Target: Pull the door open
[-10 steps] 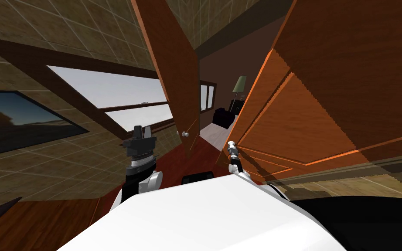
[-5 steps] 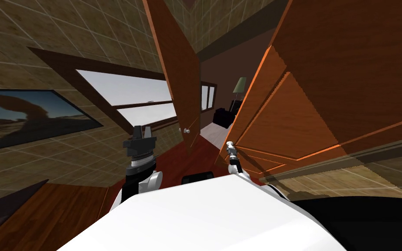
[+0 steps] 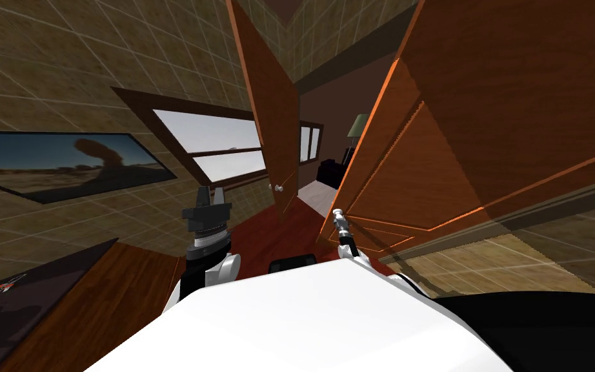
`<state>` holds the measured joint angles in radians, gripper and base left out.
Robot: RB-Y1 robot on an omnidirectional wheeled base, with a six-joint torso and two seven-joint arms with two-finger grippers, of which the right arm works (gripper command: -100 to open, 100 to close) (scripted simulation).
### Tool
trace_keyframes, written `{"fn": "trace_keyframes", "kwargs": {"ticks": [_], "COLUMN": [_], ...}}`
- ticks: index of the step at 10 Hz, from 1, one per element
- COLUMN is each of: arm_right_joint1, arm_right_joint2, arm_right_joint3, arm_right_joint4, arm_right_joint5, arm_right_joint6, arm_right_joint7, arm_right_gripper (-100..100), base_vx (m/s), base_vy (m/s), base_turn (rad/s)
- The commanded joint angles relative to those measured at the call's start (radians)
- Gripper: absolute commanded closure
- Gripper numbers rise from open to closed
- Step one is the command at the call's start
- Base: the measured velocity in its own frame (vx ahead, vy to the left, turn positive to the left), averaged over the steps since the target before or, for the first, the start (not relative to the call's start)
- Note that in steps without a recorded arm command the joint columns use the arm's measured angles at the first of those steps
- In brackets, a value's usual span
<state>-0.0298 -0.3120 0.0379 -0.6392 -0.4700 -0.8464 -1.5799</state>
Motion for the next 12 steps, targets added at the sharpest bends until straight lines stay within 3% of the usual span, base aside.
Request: {"fn": "trace_keyframes", "kwargs": {"ticks": [1,3,4,12], "arm_right_joint1": [0.011,0.015,0.016,0.06], "arm_right_joint2": [-0.01,-0.017,-0.013,-0.073], "arm_right_joint3": [0.021,0.041,0.035,0.13], "arm_right_joint4": [-0.017,-0.025,-0.022,-0.052], "arm_right_joint5": [0.013,0.024,0.021,0.077], "arm_right_joint6": [-0.002,-0.006,-0.002,-0.047], "arm_right_joint7": [-0.019,-0.035,-0.027,-0.128], "arm_right_gripper": [100,100,100,100], "base_vx": [-0.232,-0.232,-0.099,-0.191], "base_vy": [0.004,-0.012,-0.012,-0.028], "base_turn": [0.069,0.058,0.024,0.069]}}
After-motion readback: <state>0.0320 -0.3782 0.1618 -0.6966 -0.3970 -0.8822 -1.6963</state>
